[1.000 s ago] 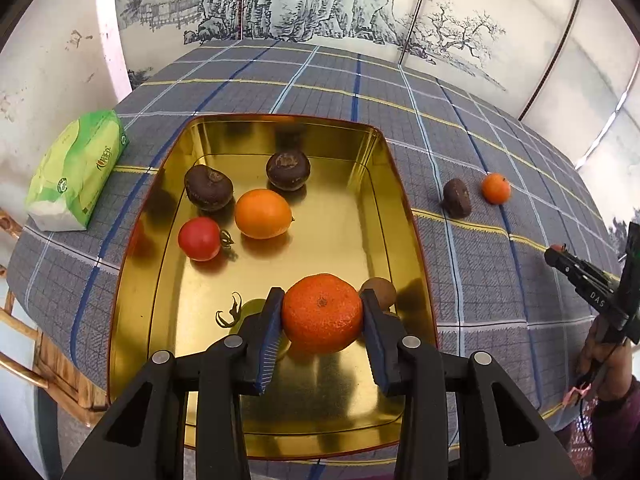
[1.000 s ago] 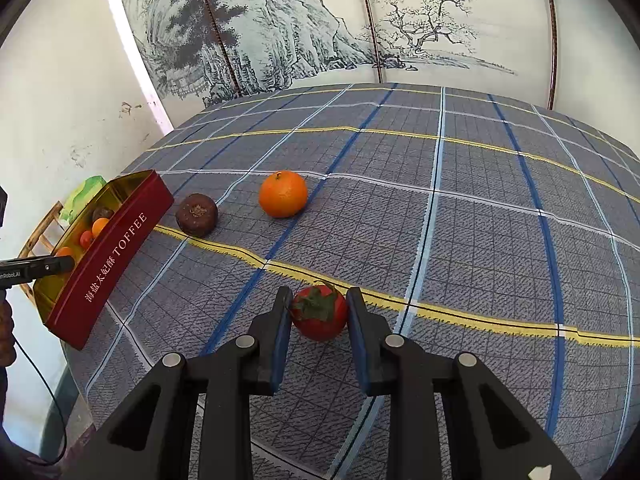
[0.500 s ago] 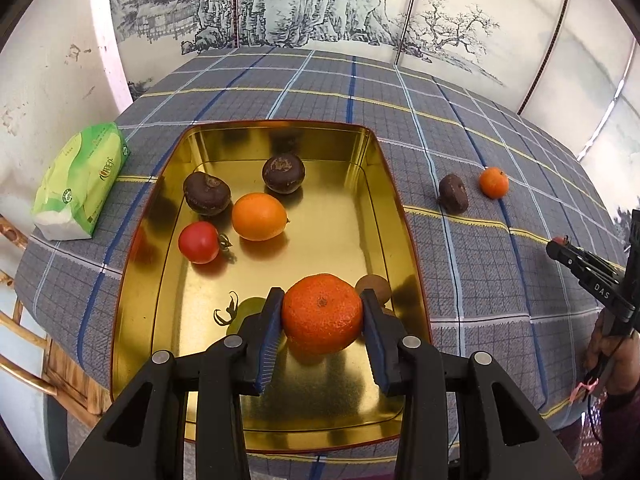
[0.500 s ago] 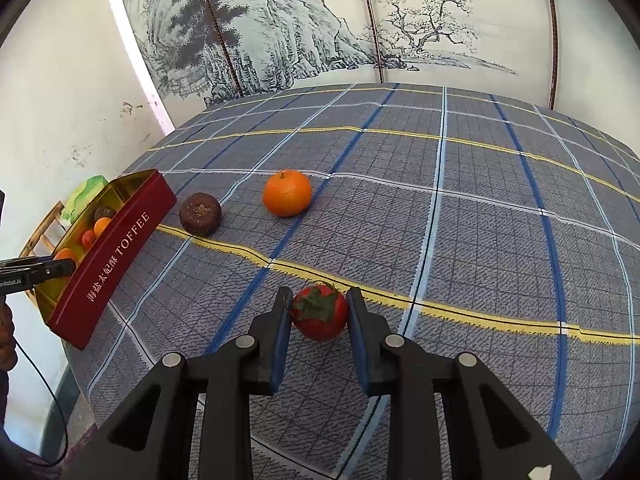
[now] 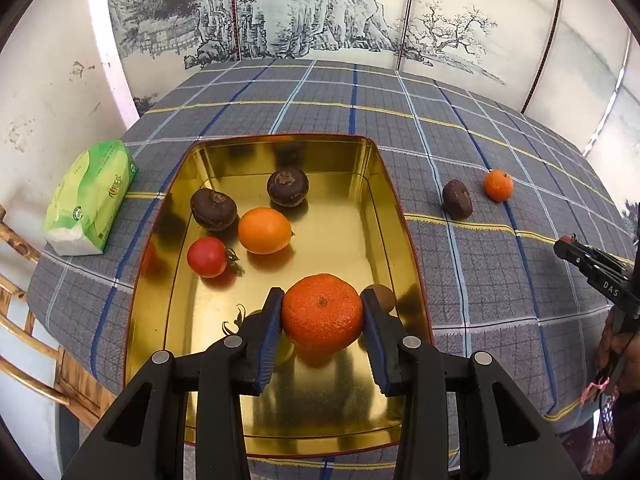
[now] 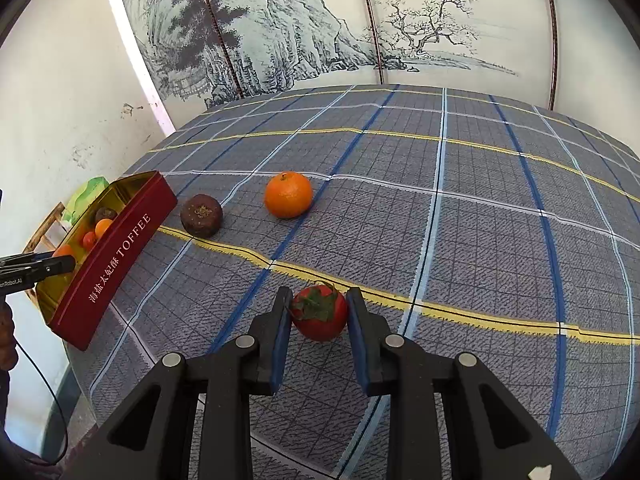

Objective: Organize fruits
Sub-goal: 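Hold the mandarin over the tin with the left tool while the right tool holds the red tomato, then lower the mandarin into the tin and open the left tool, then carry the red tomato into the tin and open the right tool, then reach the left tool to the dark round fruit on the cloth and grasp it, then grasp the last mandarin with the right tool while the left tool lifts the dark fruit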

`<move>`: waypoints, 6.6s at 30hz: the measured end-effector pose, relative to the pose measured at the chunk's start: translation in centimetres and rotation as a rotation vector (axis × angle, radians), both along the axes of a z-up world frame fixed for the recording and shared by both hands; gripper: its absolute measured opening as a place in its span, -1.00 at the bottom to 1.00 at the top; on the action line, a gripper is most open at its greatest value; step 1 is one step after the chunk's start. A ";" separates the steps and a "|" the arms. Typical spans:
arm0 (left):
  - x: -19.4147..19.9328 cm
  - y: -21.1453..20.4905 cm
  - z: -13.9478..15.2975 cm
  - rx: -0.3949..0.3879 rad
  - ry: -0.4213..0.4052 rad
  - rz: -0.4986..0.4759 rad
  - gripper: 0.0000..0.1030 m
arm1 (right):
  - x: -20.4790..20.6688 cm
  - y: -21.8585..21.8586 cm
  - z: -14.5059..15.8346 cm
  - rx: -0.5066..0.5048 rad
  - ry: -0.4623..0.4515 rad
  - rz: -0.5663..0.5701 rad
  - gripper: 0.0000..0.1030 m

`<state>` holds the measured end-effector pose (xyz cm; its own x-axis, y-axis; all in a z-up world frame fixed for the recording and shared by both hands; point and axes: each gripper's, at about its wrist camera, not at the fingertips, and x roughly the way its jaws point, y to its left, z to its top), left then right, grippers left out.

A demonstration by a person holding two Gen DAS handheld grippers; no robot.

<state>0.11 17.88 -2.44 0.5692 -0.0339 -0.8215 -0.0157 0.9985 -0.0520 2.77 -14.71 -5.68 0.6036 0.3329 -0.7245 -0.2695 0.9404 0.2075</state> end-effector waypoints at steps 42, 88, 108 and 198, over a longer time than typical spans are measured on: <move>-2.2 4.1 1.9 -0.050 -0.051 0.215 -0.21 | -0.8 1.8 3.7 0.023 -0.054 0.046 -0.51; -4.5 5.3 2.0 0.122 -0.129 0.215 0.25 | 3.3 21.7 6.9 0.116 -0.010 0.409 -0.51; -4.3 6.1 1.3 0.106 -0.107 0.224 0.37 | 7.3 26.6 2.5 0.027 0.066 0.454 -0.50; 9.1 -13.6 0.7 -0.108 0.091 -0.197 -0.50 | 1.0 -5.1 1.7 0.180 -0.007 0.016 0.33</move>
<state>9.26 4.27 -1.76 0.4664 -0.2269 -0.8550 0.1691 0.9716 -0.1656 3.81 -19.86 -3.97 0.6020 0.4667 -0.6479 -0.2864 0.8836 0.3703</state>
